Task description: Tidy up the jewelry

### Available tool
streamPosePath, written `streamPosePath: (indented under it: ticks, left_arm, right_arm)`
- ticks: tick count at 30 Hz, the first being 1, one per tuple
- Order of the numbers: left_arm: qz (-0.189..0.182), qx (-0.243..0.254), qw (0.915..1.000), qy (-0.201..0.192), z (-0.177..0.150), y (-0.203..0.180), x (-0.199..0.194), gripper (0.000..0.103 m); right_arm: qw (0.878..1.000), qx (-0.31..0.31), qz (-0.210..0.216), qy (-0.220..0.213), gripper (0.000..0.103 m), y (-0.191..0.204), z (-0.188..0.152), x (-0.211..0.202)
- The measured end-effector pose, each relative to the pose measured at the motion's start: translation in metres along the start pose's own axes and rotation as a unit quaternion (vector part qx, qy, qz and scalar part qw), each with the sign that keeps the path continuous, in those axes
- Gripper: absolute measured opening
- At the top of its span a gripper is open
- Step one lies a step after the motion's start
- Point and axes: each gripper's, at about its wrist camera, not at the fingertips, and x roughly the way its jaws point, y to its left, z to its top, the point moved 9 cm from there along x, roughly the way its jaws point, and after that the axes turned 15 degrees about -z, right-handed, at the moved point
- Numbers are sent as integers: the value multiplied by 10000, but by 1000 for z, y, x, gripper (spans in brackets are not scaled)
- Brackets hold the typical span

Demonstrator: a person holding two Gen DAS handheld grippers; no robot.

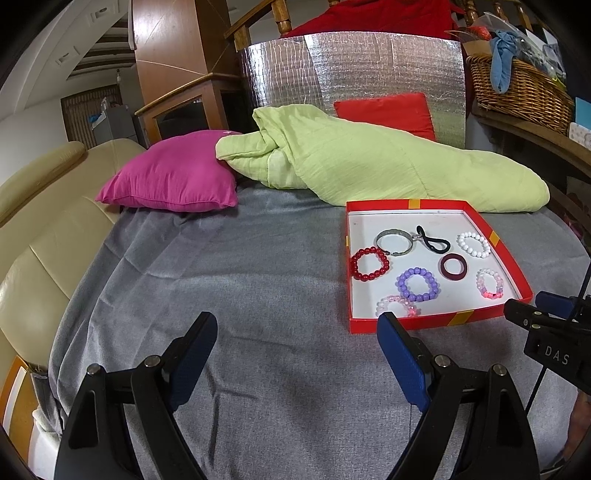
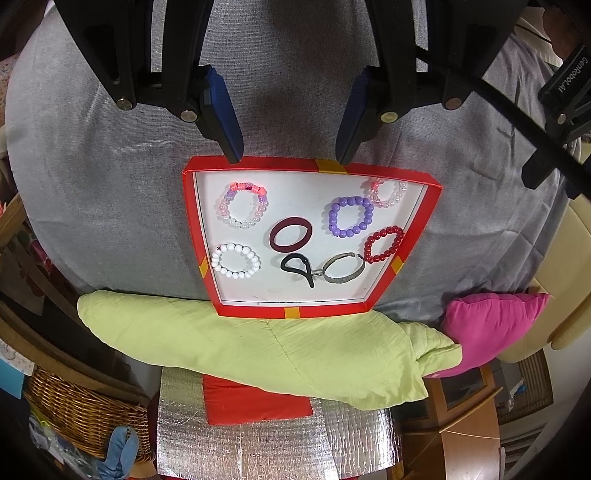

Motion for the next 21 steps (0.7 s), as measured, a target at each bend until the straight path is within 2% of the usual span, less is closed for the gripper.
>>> streamPosePath:
  ticks: [21]
  left_arm:
    - [-35, -16, 10000, 4, 0, -2, 2, 89]
  right_arm:
    - [10000, 17, -1, 1, 56, 0, 0, 0]
